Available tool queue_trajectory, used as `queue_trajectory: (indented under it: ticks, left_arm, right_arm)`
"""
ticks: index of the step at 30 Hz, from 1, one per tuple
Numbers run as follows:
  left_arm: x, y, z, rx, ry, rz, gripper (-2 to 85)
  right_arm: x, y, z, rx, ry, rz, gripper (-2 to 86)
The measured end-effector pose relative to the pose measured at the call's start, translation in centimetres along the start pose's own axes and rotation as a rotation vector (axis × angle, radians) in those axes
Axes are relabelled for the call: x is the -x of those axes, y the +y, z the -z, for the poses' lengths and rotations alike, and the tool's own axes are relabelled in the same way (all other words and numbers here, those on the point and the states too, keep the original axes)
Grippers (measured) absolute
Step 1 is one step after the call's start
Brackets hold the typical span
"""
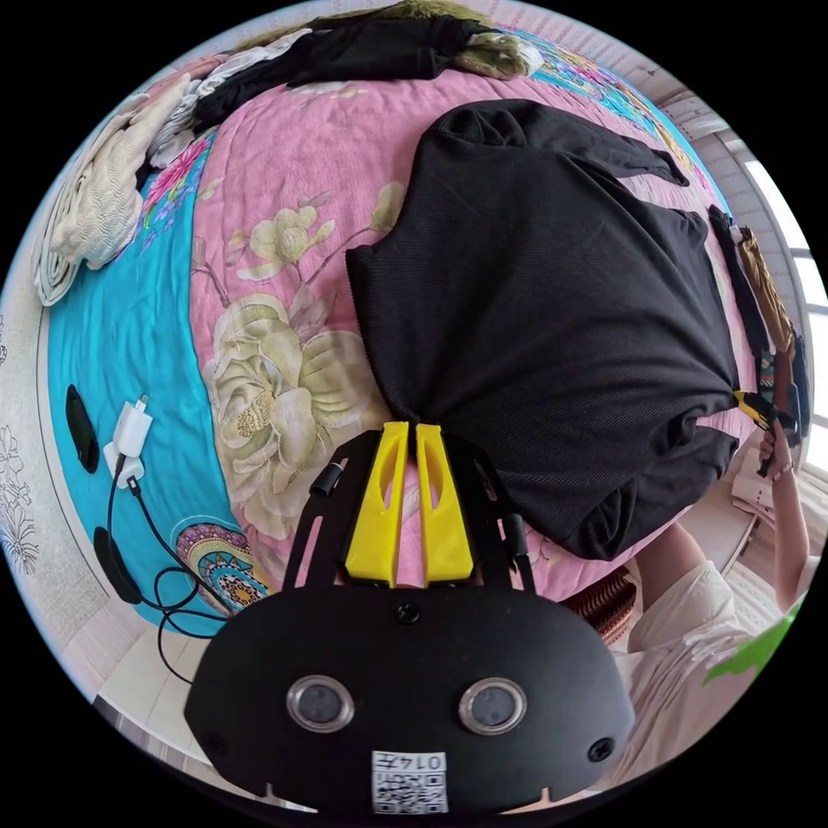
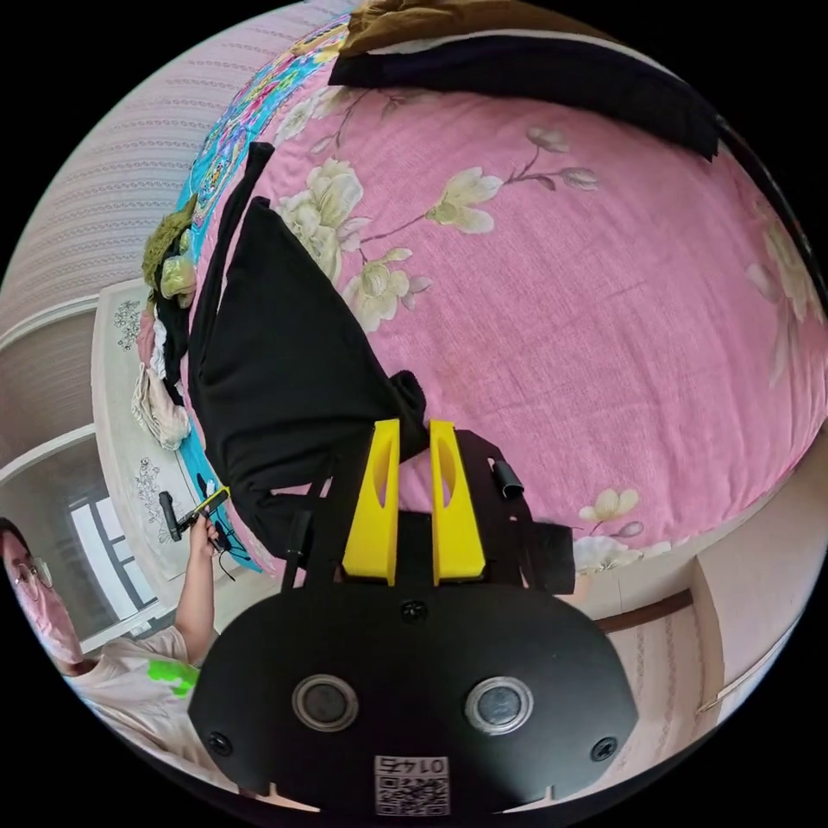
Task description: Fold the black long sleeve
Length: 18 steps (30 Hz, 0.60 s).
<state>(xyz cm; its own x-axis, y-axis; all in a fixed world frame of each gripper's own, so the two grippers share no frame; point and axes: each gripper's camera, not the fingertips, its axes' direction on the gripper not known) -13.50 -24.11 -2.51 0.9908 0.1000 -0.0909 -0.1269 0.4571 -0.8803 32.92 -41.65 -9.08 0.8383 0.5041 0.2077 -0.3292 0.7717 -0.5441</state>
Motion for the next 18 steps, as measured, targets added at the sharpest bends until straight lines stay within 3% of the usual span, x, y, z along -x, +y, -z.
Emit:
queue_trajectory:
  ticks: [4,8,15,18]
  left_arm:
    - [-0.1,0.0,0.0,-0.004,-0.005,-0.002,-0.7]
    - [-0.1,0.0,0.0,-0.001,-0.007,-0.003,-0.7]
    - [-0.3,-0.1,-0.1,0.017,-0.025,-0.025,-0.6]
    - [-0.3,0.0,-0.2,0.024,-0.030,-0.032,-0.7]
  right_arm:
    - [3.0,-1.7,5.2,-0.171,0.088,0.203,5.9]
    - [9.0,-7.8,5.7,-0.129,0.037,0.469,8.5]
    - [13.3,-17.5,4.7,-0.098,0.146,0.482,9.5]
    - [13.7,-19.7,4.0,0.033,0.139,0.479,5.5]
